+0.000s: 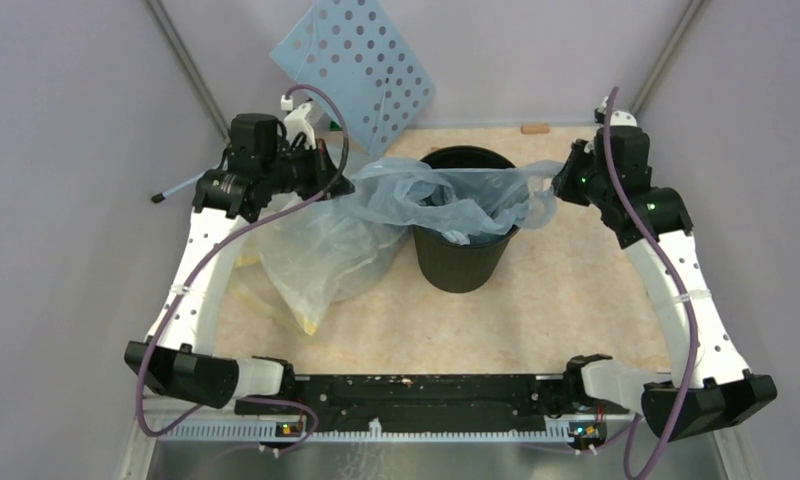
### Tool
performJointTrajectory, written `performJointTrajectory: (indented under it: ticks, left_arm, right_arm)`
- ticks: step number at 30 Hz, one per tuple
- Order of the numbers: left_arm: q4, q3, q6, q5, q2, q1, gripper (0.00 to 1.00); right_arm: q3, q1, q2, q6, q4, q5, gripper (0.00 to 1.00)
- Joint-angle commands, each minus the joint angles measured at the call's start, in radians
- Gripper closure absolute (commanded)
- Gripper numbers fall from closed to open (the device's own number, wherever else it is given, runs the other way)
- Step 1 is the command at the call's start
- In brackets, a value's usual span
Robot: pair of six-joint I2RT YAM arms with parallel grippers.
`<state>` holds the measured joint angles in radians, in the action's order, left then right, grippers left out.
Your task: Put the trash bags into the trash bin
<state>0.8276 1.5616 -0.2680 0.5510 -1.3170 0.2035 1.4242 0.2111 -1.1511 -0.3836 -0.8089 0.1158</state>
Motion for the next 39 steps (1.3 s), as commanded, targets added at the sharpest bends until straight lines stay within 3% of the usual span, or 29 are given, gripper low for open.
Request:
performJointTrajectory:
  ticks: [1, 5, 7, 11, 16, 27, 39]
  left_arm:
    - [-0.035, -0.042, 0.026, 0.108, -0.013, -0.012, 1.0]
    - [-0.132, -0.082, 0.001, 0.11, -0.042, -0.018, 1.0]
    - [-0.178, -0.093, -0.014, 0.092, -0.067, -0.021, 1.0]
    - [-0.29, -0.104, -0.047, 0.118, -0.123, -0.024, 1.0]
    - [-0.435, -0.114, -0.039, 0.165, -0.187, -0.024, 0.92]
    - [-0.411, 0.015, -0.085, 0.296, -0.47, -0.015, 0.96]
    - [-0.343, 0.012, -0.048, 0.274, -0.545, 0.05, 0.98]
  right_arm:
    - [-0.028, -0.016, 0.011, 0.032, 0.055, 0.043, 0.85]
    - [-0.075, -0.027, -0.006, 0.046, 0.118, 0.035, 0.79]
    - [-0.093, -0.035, -0.026, 0.037, 0.151, 0.012, 0.7]
    - [-0.091, -0.051, -0.072, 0.024, 0.198, -0.071, 0.66]
    - [-0.083, -0.06, -0.096, -0.008, 0.265, -0.111, 0.53]
    - [-0.142, -0.128, -0.172, -0.113, 0.337, -0.111, 0.98]
    - [-0.383, -0.128, -0.182, -0.14, 0.474, -0.318, 1.0]
